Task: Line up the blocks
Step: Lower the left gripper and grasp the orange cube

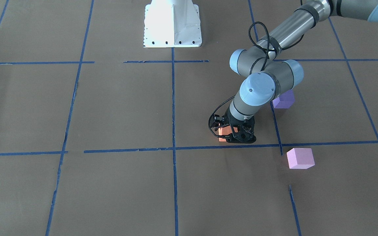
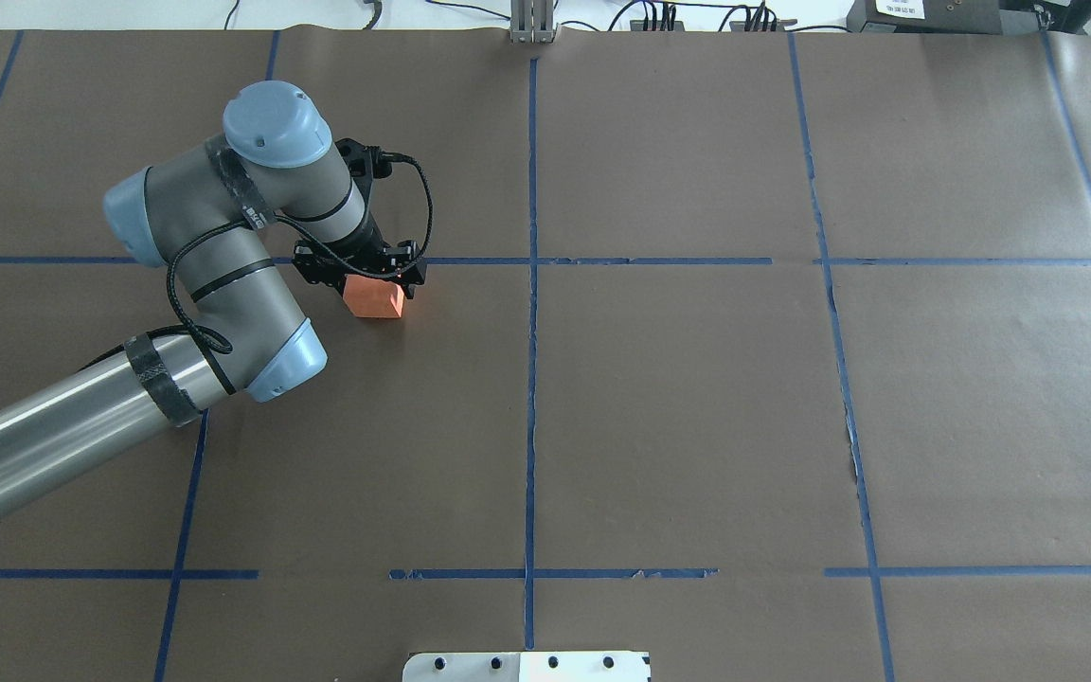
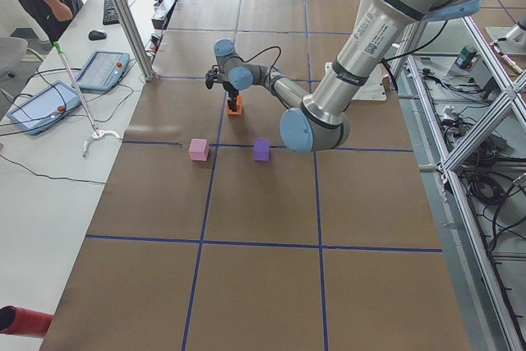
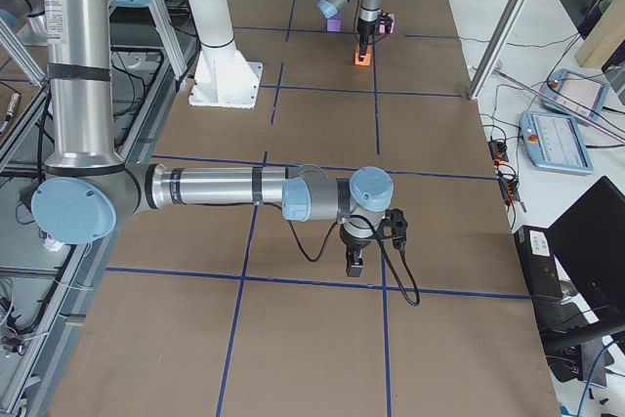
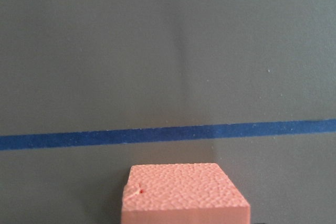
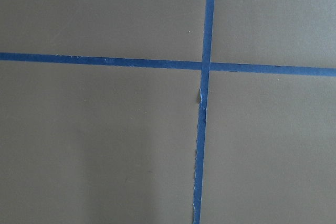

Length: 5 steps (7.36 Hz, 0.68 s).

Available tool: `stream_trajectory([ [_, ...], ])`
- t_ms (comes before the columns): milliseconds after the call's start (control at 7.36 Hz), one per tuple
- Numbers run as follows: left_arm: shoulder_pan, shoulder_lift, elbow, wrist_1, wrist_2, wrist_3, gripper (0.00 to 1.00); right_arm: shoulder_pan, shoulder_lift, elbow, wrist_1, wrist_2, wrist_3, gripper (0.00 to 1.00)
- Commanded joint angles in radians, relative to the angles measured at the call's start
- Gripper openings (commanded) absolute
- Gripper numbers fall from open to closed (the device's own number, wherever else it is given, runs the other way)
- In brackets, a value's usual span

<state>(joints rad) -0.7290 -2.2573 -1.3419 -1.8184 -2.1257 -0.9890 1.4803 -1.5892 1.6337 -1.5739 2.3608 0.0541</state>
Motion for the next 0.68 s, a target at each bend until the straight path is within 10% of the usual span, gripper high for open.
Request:
stream_trajectory([
  [0, 0.002, 0.002, 0.0, -0.001, 0.018, 0.0, 0.51, 0.0, 0.0, 0.0, 0.0, 0.0, 0.0, 1.0],
  [272, -0.018, 0.002, -0.013, -0.001, 0.018, 0.001, 0.23, 0.0, 0.0, 0.0, 0.0, 0.0, 0.0, 1.0],
  [544, -0.099, 0.01, -0.121, 0.068, 0.012, 0.009, 0.22, 0.0, 0.0, 0.0, 0.0, 0.0, 0.0, 1.0],
])
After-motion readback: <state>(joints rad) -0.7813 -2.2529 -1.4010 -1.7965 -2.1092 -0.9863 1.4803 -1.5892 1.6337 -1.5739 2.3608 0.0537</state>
